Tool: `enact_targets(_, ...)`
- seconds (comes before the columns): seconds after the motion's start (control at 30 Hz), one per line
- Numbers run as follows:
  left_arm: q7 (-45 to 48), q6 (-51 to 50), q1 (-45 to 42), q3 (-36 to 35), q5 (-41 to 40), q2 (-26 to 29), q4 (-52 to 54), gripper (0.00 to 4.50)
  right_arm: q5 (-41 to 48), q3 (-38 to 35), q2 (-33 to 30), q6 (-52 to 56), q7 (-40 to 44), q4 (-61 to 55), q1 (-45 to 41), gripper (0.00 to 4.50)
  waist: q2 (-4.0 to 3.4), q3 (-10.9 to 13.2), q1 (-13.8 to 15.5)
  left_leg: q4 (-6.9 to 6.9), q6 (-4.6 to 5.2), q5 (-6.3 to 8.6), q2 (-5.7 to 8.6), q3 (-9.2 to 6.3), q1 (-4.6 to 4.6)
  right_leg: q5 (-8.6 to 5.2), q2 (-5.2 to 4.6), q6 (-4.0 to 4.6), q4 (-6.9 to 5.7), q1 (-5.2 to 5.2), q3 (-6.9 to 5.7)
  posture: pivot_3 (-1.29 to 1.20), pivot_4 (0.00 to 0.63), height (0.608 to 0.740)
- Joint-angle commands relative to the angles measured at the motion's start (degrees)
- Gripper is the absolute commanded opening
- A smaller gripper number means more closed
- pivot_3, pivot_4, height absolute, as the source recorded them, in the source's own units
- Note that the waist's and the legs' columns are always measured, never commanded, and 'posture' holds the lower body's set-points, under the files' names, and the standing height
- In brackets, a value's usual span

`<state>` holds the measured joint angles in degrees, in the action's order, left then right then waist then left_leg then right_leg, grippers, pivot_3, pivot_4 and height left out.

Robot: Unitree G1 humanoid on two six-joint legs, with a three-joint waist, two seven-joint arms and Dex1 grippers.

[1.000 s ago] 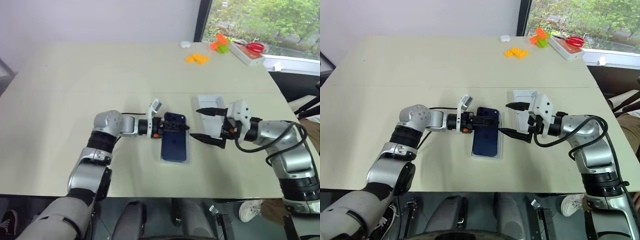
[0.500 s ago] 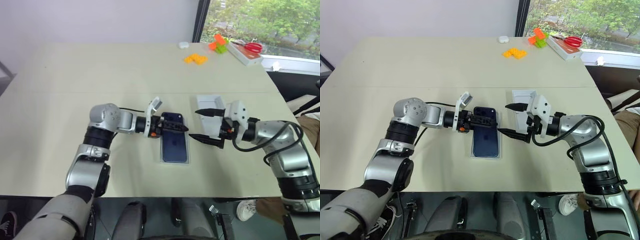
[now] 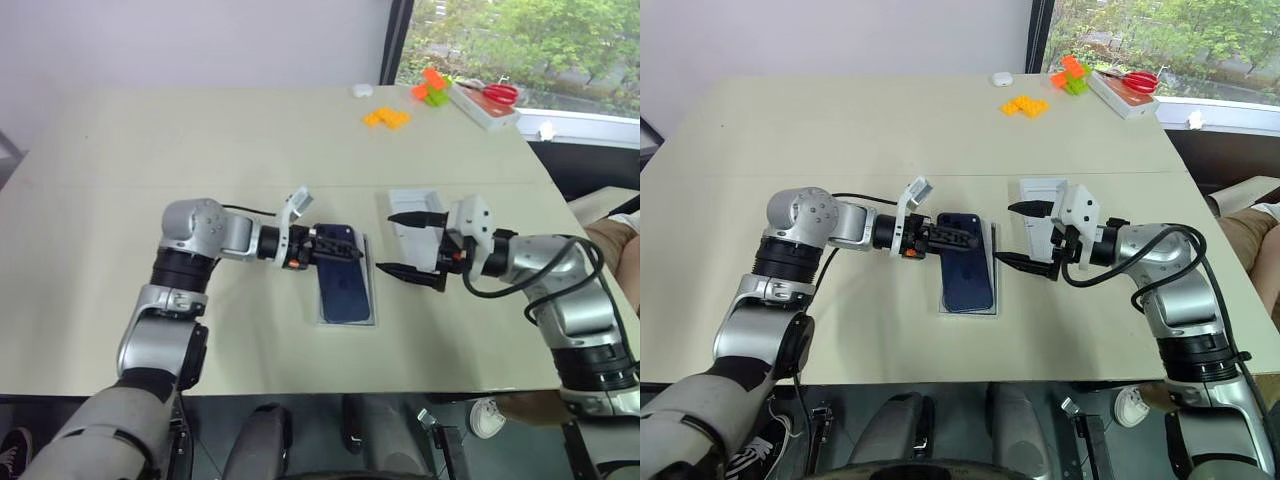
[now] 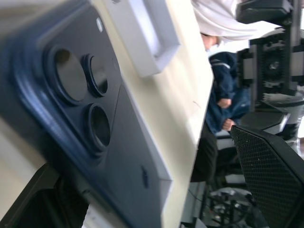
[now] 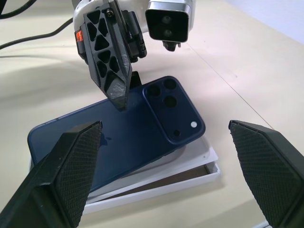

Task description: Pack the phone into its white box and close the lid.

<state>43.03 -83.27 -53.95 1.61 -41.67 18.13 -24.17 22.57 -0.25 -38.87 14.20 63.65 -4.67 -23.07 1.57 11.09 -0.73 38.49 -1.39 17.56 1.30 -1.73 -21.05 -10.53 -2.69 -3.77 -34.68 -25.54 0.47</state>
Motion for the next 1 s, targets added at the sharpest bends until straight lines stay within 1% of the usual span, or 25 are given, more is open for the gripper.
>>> enact_targets(0.03,2.5,1.6,-1.6,1.7,0.8,0.8,0.8,4.44,0.1,0.1,0.7,-1.2,-0.1,-0.4,-1.3,4.5,0.0,0.0,0.0,0.04,0.0,0.0,0.0,0.0,0.0,0.0,0.0,0.0,-0.04,0.0,0.0,0.0,0.15,0.74)
enact_targets(0.1,3.8,1.1,-1.8,2.6,1.0,1.2,0.4,4.44,-0.1,0.3,0.9,-1.4,-0.1,0.0,-1.6,4.5,-0.01,0.0,0.0,0.33,0.07,0.05,0.0,-0.01,-0.02,-0.01,0.0,0.0,-0.32,0.0,0.0,0.0,0.15,0.74)
enact_targets(0.2,6.4,0.0,-1.0,4.8,0.6,3.8,2.9,4.44,-0.2,0.4,0.9,-1.7,0.0,0.1,-1.7,4.5,-0.01,0.0,-0.1,0.62,0.1,0.07,0.0,0.0,-0.09,-0.02,0.0,-0.01,-0.41,0.01,0.02,0.0,0.15,0.74)
enact_targets(0.4,11.1,1.1,-1.8,9.0,1.7,7.3,2.6,4.44,-0.4,0.5,0.9,-2.1,0.0,0.4,-1.7,4.5,-0.01,0.0,-0.1,0.67,0.09,0.05,-0.01,0.02,0.03,-0.02,0.04,-0.01,-0.53,0.08,0.06,0.0,0.15,0.74)
enact_targets(0.5,12.1,4.0,-2.9,10.2,3.9,7.2,-0.1,4.44,-0.6,0.8,1.1,-2.5,0.0,1.0,-2.1,4.5,-0.01,0.0,-0.1,0.67,0.09,0.05,0.0,0.02,0.03,-0.02,0.04,-0.02,-0.52,0.08,0.06,0.0,0.15,0.74)
enact_targets(0.57,12.6,5.4,-3.7,10.4,4.9,5.9,-2.6,4.44,-0.7,0.8,1.3,-2.6,0.0,1.3,-2.4,4.5,-0.01,0.0,-0.1,0.67,0.09,0.06,0.0,0.03,0.01,-0.02,0.03,-0.02,-0.51,0.08,0.06,0.0,0.15,0.74)
enact_targets(0.67,13.1,7.2,-3.8,11.5,6.5,4.5,-4.0,4.44,-0.8,0.9,1.4,-2.8,0.1,1.6,-2.5,4.5,-0.01,0.0,-0.1,0.67,0.1,0.06,0.01,0.03,0.0,-0.02,0.02,-0.02,-0.5,0.08,0.06,0.0,0.15,0.74)
enact_targets(0.73,13.5,9.6,-3.3,13.5,8.4,4.1,-3.6,4.44,-1.1,1.1,1.4,-3.1,0.1,1.7,-2.6,4.5,-0.01,0.0,0.0,0.67,0.1,0.06,0.01,0.03,0.0,-0.02,0.02,-0.02,-0.5,0.08,0.06,0.0,0.15,0.74)
enact_targets(1.0,17.3,6.8,-4.0,12.3,6.6,8.4,1.7,4.44,-1.3,1.1,1.4,-3.3,0.1,1.9,-2.7,4.5,-0.02,0.0,-0.4,0.67,0.1,0.06,-0.03,0.03,0.01,-0.02,0.07,-0.02,-0.52,0.07,0.08,0.0,0.15,0.74)
